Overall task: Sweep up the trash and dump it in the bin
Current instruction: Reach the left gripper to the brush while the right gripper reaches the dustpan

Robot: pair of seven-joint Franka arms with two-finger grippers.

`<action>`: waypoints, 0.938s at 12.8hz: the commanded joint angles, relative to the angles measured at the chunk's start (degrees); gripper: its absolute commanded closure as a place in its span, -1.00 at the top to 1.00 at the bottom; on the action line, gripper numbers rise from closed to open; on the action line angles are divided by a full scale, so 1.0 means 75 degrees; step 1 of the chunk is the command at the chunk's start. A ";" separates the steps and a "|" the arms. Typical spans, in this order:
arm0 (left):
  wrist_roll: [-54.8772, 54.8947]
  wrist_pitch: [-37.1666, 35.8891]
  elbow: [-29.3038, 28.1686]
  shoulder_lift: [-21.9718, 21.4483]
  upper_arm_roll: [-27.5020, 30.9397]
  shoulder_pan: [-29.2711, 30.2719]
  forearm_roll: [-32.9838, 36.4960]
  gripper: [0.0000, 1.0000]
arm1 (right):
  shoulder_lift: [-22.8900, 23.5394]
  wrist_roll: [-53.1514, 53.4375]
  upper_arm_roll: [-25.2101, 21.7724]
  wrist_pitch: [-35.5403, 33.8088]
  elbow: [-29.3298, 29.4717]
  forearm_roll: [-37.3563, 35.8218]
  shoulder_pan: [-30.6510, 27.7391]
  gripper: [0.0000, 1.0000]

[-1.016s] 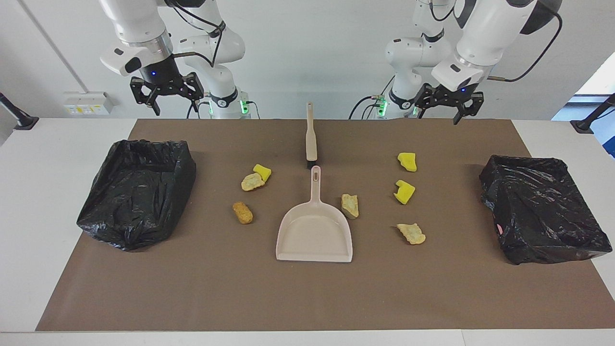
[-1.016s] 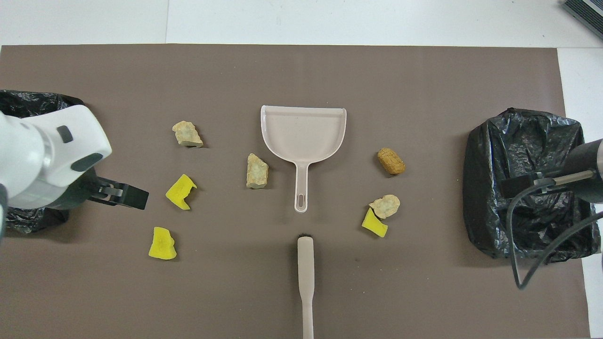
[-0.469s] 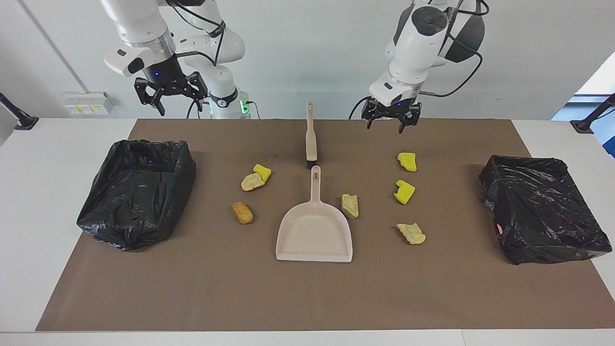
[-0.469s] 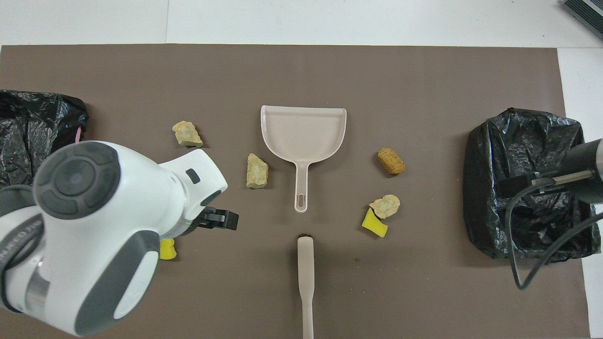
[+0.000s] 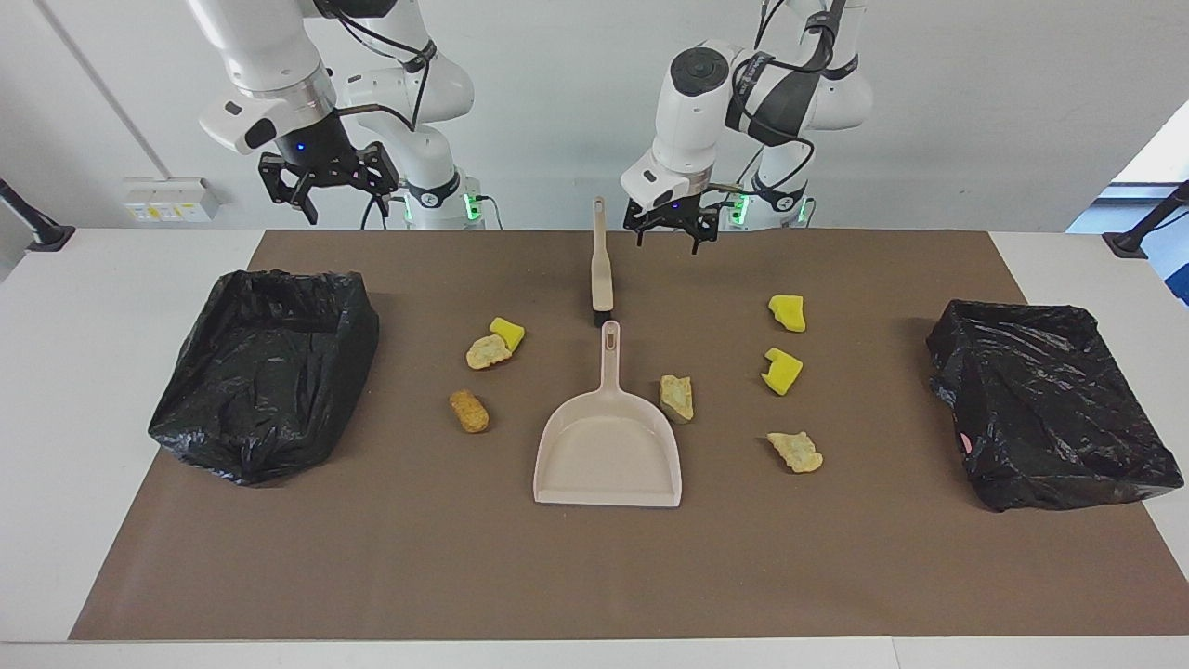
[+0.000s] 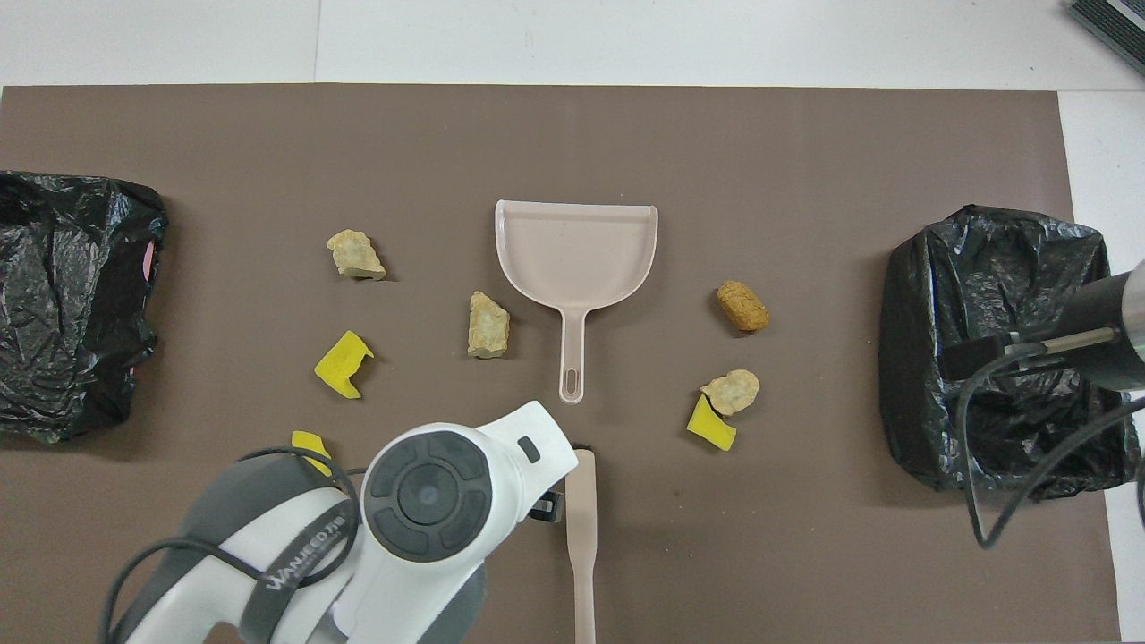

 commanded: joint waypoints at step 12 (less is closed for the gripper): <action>-0.2667 0.1938 -0.1525 0.0234 -0.2700 -0.0342 -0.0999 1.00 | 0.3617 0.3490 0.0280 0.2003 0.1572 0.1689 0.2013 1.00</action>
